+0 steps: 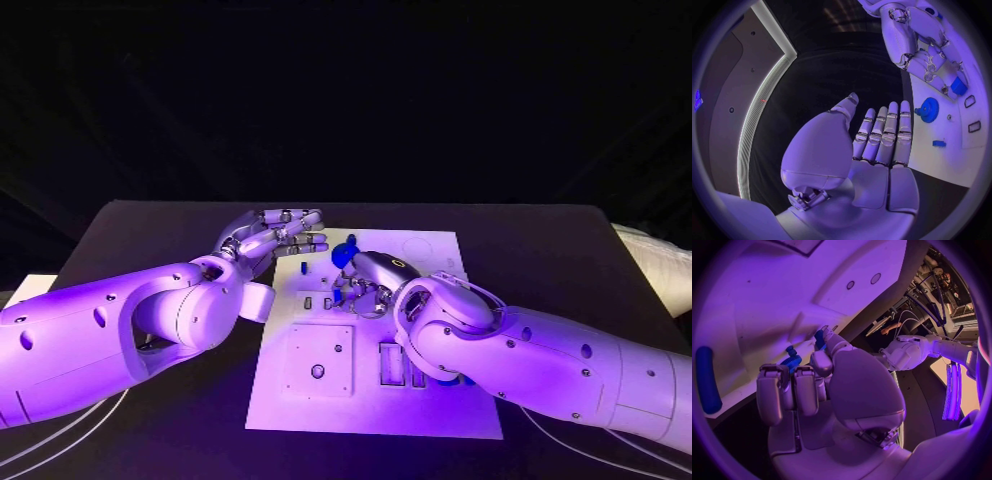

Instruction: Assemble the parts on the task board

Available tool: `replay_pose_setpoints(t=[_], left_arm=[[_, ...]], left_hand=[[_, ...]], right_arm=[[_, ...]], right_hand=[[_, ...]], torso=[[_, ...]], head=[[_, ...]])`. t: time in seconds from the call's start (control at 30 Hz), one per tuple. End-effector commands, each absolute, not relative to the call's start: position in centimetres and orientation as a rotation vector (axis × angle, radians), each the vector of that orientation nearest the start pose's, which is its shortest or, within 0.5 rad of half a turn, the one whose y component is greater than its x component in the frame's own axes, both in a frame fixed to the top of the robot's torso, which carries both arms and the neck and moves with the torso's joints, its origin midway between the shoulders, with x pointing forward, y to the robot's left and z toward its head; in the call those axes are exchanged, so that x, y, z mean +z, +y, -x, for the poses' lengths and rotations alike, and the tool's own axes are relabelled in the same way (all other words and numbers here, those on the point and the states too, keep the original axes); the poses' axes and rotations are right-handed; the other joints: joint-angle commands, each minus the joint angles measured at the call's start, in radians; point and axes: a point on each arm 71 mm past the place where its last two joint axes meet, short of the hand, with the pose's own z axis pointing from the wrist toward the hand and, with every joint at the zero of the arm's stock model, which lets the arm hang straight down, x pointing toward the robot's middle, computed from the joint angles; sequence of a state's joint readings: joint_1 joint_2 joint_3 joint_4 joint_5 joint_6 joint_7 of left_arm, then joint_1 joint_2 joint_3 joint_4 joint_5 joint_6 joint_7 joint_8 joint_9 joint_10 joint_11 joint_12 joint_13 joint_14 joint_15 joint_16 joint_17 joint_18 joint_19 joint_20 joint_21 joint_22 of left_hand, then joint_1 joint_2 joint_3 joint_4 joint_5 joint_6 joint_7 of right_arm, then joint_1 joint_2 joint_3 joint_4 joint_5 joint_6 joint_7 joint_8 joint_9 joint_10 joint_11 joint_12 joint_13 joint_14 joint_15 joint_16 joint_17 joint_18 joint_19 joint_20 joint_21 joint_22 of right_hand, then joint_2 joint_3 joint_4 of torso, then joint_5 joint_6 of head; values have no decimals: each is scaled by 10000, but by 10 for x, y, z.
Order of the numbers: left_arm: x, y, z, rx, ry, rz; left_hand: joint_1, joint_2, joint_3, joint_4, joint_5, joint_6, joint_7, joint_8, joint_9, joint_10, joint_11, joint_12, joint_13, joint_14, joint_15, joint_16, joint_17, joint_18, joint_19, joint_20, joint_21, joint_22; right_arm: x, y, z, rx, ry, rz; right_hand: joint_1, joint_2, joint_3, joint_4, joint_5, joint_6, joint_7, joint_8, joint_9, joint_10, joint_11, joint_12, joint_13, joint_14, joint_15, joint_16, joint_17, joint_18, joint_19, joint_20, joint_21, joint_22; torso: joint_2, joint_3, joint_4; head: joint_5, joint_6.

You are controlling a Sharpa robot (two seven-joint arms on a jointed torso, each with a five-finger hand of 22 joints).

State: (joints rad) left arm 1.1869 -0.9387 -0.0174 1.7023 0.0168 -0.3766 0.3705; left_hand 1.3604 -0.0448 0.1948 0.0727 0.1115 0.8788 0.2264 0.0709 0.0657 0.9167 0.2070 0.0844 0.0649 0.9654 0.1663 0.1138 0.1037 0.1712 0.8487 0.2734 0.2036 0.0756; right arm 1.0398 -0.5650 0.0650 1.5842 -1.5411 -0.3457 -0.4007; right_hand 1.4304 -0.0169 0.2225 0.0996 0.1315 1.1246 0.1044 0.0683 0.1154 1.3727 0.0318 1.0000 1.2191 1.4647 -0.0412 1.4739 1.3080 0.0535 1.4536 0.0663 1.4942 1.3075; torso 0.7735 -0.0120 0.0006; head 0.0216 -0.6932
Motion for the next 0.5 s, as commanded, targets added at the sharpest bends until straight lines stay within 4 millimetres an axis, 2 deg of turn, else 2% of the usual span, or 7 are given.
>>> replay_pose_setpoints(t=[0.03, 0.5], left_arm=[[-163, 206, -458, -15812, 14075, 11524], [-163, 205, -458, -15852, 14109, 11526]], left_hand=[[17, 89, 8, -62, 24, -20, 316, -34, -2, 22, 42, -52, 3, 2, 52, -56, 14, 89, 1, 33, -52, -13], [17, 89, 8, -62, 24, -20, 316, -34, -2, 22, 42, -52, 3, 2, 52, -56, 14, 89, 1, 33, -52, -13]], right_arm=[[-209, -57, -443, 7355, 17293, 683], [-215, -55, -441, 7163, 17724, 972]], right_hand=[[-32, 40, 74, -22, 65, 55, -6, 68, 19, 107, -141, 49, -436, 718, -76, -24, 945, -129, -32, -19, -18, 951], [-141, -54, 94, -31, 90, 5, 21, 29, 7, 61, -122, -77, -506, 708, -66, -59, 893, -118, -65, -13, -43, 904]], torso=[[-4, 0, -14], [1, 15, -24]], head=[[36, -15], [60, -100]])
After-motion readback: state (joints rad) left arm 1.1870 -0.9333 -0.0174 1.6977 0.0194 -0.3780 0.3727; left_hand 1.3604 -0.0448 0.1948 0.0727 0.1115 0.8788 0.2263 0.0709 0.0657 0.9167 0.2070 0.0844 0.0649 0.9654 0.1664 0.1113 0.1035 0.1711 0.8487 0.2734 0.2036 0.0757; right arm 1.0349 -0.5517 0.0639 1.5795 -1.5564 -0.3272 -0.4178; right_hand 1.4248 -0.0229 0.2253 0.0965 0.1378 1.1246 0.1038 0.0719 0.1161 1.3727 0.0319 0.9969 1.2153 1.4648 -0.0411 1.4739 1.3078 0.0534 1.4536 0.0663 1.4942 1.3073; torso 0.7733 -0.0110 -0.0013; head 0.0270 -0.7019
